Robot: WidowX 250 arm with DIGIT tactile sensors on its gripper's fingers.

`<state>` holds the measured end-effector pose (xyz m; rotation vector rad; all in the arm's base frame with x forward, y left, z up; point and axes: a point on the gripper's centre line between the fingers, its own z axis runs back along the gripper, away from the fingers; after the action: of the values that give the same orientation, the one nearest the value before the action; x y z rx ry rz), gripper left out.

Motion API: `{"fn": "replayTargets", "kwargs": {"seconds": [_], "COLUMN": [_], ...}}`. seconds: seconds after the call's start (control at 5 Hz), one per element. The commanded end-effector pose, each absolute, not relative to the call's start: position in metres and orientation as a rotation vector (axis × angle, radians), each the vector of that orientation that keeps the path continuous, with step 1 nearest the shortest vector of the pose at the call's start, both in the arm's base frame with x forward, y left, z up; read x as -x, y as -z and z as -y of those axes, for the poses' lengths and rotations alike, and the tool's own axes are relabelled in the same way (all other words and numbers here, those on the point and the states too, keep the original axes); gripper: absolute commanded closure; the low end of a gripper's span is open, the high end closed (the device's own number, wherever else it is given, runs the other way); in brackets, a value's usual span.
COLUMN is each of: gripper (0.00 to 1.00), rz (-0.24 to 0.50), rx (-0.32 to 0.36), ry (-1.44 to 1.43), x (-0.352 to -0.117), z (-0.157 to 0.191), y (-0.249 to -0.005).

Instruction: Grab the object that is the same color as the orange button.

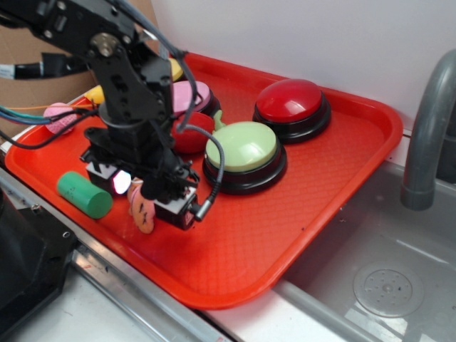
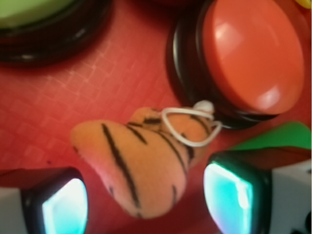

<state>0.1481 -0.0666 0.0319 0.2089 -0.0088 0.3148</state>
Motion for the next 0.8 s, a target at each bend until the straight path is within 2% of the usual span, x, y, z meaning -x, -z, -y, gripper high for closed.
{"fn": "replayTargets", "kwargs": {"seconds": [0.0, 0.2, 0.4, 0.6], "gripper": [0.28, 0.94, 1.0, 1.0], "rz": [0.062, 0.073, 0.065, 0.07], "rx": [-0.177, -0.177, -0.17, -0.141], "ry": [-0.351, -0.359, -0.324, -0.281], "x": [-0.15, -0.151, -0.155, -0.161], "z": [0.061, 0.06, 0.06, 0.059], "y": [-0.023, -0.026, -0.034, -0.056]}}
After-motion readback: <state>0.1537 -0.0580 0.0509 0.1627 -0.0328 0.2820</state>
